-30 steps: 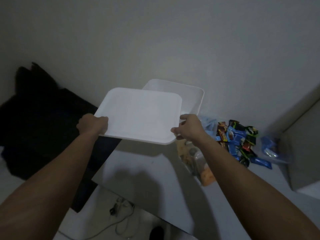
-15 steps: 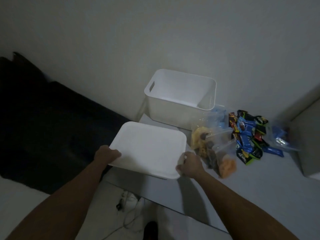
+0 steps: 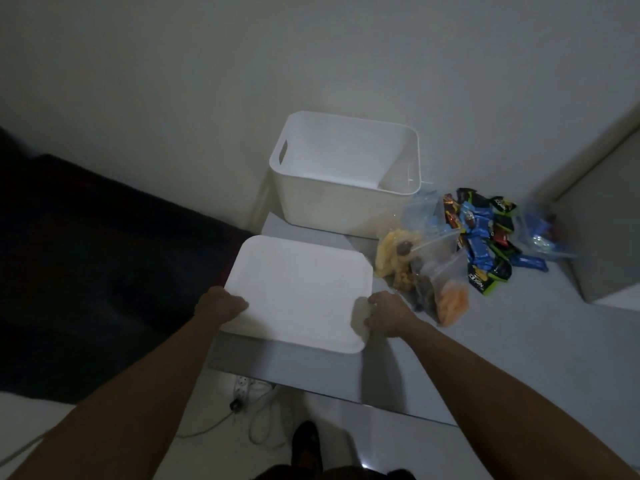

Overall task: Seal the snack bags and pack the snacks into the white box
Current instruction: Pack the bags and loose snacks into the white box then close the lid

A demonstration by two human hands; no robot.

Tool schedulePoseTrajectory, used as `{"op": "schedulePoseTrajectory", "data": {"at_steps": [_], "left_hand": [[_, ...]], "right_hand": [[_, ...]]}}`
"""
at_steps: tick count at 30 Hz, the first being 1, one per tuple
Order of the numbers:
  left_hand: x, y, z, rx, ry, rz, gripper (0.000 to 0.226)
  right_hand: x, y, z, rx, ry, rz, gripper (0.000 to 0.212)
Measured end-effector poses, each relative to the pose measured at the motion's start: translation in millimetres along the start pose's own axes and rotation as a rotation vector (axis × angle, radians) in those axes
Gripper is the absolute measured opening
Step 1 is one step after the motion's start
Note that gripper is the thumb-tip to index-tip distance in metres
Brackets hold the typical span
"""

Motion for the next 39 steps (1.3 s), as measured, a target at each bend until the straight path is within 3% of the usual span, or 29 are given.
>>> {"op": "schedulePoseTrajectory", "data": {"at_steps": [4, 12, 16, 18, 24, 30, 34, 39], "left_hand": [[-10.2, 48.1, -10.8, 0.130, 0.090, 0.125, 0.057], [-70.5, 210.2, 27.4, 0.032, 0.022, 0.569, 0.053], [-102.5, 263.0, 54.7, 0.011, -0.036, 0.708, 0.031], [-114.2, 281.4, 68.8, -0.010, -0.051, 0.748, 0.031], [-126.0, 316.8, 103.8, -0.012, 0.001, 0.786, 0.047], [-116.2, 323.7, 117.0, -0.036, 0.085, 0.733, 0.035], [-111.6, 323.9, 116.1, -0.095, 0.152, 0.688, 0.031], [-106.8, 327.1, 127.3, -0.045, 0.115, 0.675, 0.022]], "right_hand": [[-7.2, -8.3, -44.7, 0.059, 0.041, -0.027, 0.048], [-39.5, 3.0, -161.0, 0.128, 0.131, -0.127, 0.023], [-46.9, 31.5, -202.5, 0.062, 0.307, -0.115, 0.017], [-49.5, 47.1, -216.4, -0.016, 0.385, -0.106, 0.018], [-27.4, 92.5, -207.3, -0.081, 0.328, -0.167, 0.020], [-7.8, 106.8, -181.9, -0.147, 0.203, -0.290, 0.032], [-0.3, 111.2, -178.3, -0.102, 0.221, -0.364, 0.024], [5.9, 125.5, -180.1, -0.043, 0.235, -0.418, 0.016]]}}
Point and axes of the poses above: each hand's wrist, its own x-axis towards the middle knuckle, its own z-axis out of the palm, y = z × x, the point moved 9 cm from there along x, towards the middle knuckle, and after that the axes turned 3 degrees about -y, right-handed, at the moved point
